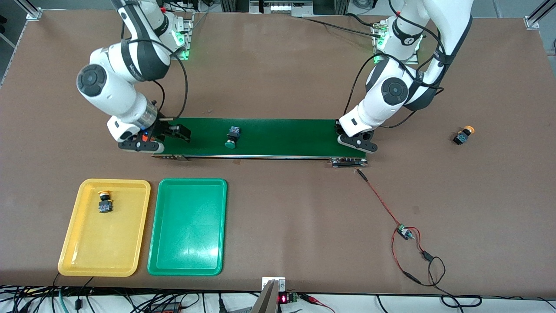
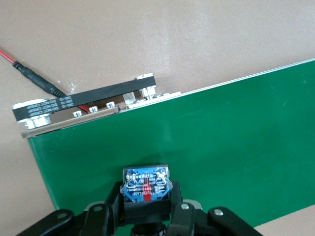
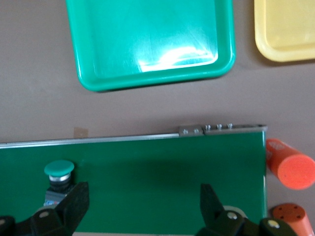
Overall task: Sort buttons by color to trays
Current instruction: 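Grasp the green-cap button with the right gripper while the left gripper releases its button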
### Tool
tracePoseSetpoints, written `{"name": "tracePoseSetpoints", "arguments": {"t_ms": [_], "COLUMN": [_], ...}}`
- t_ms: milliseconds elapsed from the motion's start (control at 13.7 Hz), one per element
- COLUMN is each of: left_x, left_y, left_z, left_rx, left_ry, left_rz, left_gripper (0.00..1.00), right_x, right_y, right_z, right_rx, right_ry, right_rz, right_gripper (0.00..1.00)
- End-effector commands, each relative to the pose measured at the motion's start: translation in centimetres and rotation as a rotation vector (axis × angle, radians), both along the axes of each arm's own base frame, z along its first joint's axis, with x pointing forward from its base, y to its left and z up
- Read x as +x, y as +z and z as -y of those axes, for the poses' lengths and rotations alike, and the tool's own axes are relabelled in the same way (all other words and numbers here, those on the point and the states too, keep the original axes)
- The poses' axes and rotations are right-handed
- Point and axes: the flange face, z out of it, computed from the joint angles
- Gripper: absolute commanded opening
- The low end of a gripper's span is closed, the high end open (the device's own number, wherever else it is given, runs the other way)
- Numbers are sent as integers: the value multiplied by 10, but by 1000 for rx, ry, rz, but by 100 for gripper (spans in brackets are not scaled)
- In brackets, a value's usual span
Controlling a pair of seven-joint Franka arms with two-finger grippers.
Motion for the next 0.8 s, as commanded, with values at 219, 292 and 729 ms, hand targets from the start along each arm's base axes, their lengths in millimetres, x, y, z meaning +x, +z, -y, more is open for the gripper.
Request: {"name": "tracePoseSetpoints", "arguments": {"t_ms": [219, 292, 729], "left_x": [9, 14, 57], "left_y": [5, 15, 107], "left_z": [-2, -5, -61], "left_rx": [-19, -20, 10], "left_ry": [7, 14, 112], "left_rz": [22, 37, 61], "left_gripper": [75, 100, 100], "right_x": [-21, -22, -18], "right_y": [-14, -18, -32], "right_z": [-13, -15, -59], "right_rx": [-71, -118, -178], "right_ry": [-54, -64, -76], "right_rz": [-21, -27, -20], "right_gripper": [100, 100, 100]}}
